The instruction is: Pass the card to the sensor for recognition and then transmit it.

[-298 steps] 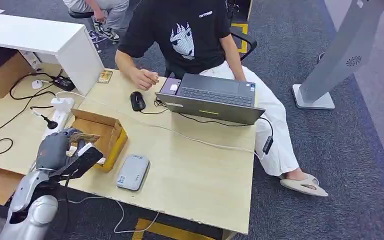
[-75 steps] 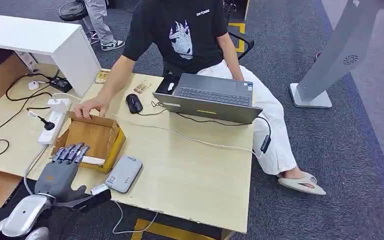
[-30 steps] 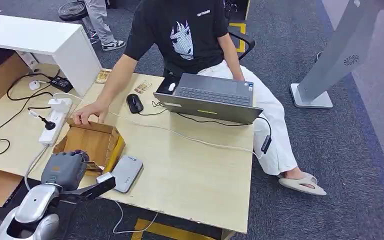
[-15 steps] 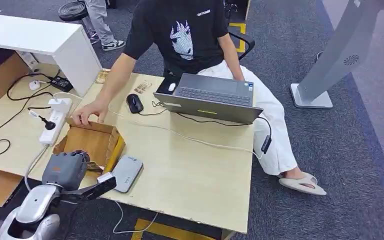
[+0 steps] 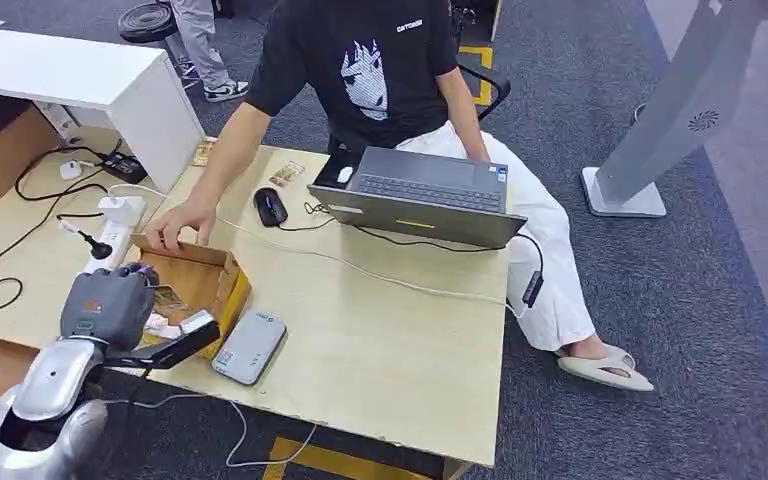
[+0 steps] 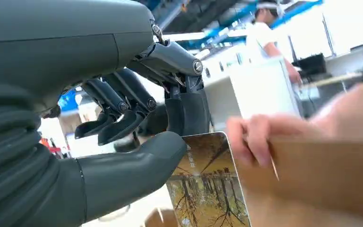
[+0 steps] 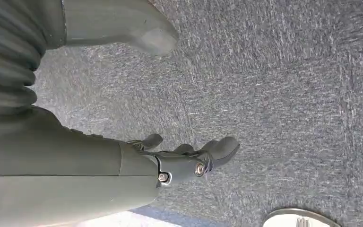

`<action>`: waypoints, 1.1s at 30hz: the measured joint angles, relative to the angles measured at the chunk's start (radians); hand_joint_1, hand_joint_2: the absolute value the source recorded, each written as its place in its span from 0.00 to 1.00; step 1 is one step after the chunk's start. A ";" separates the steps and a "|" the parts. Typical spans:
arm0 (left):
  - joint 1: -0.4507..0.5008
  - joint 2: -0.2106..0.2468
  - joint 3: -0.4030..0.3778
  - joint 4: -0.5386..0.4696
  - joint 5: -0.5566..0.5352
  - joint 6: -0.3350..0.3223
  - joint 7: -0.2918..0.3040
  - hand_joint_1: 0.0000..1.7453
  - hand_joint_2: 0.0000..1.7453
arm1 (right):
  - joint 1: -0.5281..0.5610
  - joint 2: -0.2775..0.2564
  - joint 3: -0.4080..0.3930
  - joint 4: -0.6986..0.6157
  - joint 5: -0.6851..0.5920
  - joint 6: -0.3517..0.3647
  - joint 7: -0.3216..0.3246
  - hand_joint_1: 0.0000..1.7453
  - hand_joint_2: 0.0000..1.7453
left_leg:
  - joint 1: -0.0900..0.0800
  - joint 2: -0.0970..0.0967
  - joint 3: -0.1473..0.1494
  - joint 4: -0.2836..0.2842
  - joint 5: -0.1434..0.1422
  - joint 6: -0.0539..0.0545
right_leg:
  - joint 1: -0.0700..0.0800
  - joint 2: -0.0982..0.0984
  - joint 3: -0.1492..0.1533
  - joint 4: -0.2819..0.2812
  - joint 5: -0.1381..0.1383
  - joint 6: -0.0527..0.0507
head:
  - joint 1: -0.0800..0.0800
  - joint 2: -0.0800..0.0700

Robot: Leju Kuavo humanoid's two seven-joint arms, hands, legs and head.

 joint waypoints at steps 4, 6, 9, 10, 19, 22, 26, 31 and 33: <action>-0.024 0.019 0.005 -0.002 -0.006 0.000 0.000 1.00 1.00 | -0.002 0.000 -0.004 0.009 0.000 -0.004 -0.002 0.00 1.00 | 0.000 0.000 0.000 0.000 0.000 0.000 | 0.000 0.000 0.000 0.000 0.000 0.000 | 0.000 0.000; -0.038 0.028 0.005 -0.003 -0.013 -0.001 0.002 1.00 1.00 | -0.004 0.000 -0.008 0.014 0.001 -0.007 -0.012 0.00 1.00 | 0.000 -0.001 0.000 0.000 0.000 0.000 | 0.000 0.000 0.000 0.000 0.000 0.000 | 0.000 0.000; -0.068 0.048 0.005 -0.015 -0.027 -0.014 0.009 1.00 1.00 | -0.007 0.000 -0.015 0.024 0.010 -0.011 -0.027 0.00 1.00 | 0.000 -0.001 0.000 0.000 0.000 0.000 | 0.000 -0.001 0.000 0.000 0.000 0.000 | 0.000 0.000; -0.077 0.055 0.005 -0.020 -0.031 -0.020 0.011 1.00 1.00 | -0.009 0.000 -0.018 0.028 0.012 -0.011 -0.032 0.00 1.00 | 0.000 -0.001 0.000 0.000 0.000 0.000 | 0.000 -0.001 0.000 0.000 0.000 0.000 | 0.000 0.000; -0.155 0.116 0.012 -0.052 -0.046 -0.065 0.034 1.00 1.00 | -0.021 0.000 -0.037 0.053 0.009 -0.021 -0.040 0.00 1.00 | 0.000 -0.002 0.000 0.000 0.000 0.000 | 0.000 -0.002 0.000 0.000 0.000 0.000 | 0.000 0.000; -0.184 0.144 0.014 -0.054 -0.051 -0.084 0.035 1.00 1.00 | -0.021 0.000 -0.037 0.053 -0.006 -0.021 -0.028 0.00 1.00 | 0.000 -0.002 0.000 0.000 0.000 0.000 | 0.000 -0.001 0.000 0.000 0.000 0.000 | 0.000 0.000; -0.196 0.164 0.016 -0.057 -0.052 -0.086 0.037 1.00 1.00 | -0.021 0.000 -0.037 0.053 -0.006 -0.021 -0.025 0.00 1.00 | 0.000 -0.002 0.000 0.000 0.000 0.000 | 0.000 -0.001 0.000 0.000 0.000 0.000 | 0.000 0.000; -0.197 0.168 0.016 -0.060 -0.052 -0.086 0.039 1.00 1.00 | -0.021 0.000 -0.037 0.053 -0.006 -0.021 -0.025 0.00 1.00 | 0.000 -0.002 0.000 0.000 0.000 0.000 | 0.000 -0.001 0.000 0.000 0.000 0.000 | 0.000 0.000; -0.198 0.170 0.017 -0.063 -0.052 -0.085 0.040 1.00 1.00 | -0.021 0.000 -0.037 0.053 -0.006 -0.021 -0.025 0.00 1.00 | 0.000 -0.002 0.000 0.000 0.000 0.000 | 0.000 -0.001 0.000 0.000 0.000 0.000 | 0.000 0.000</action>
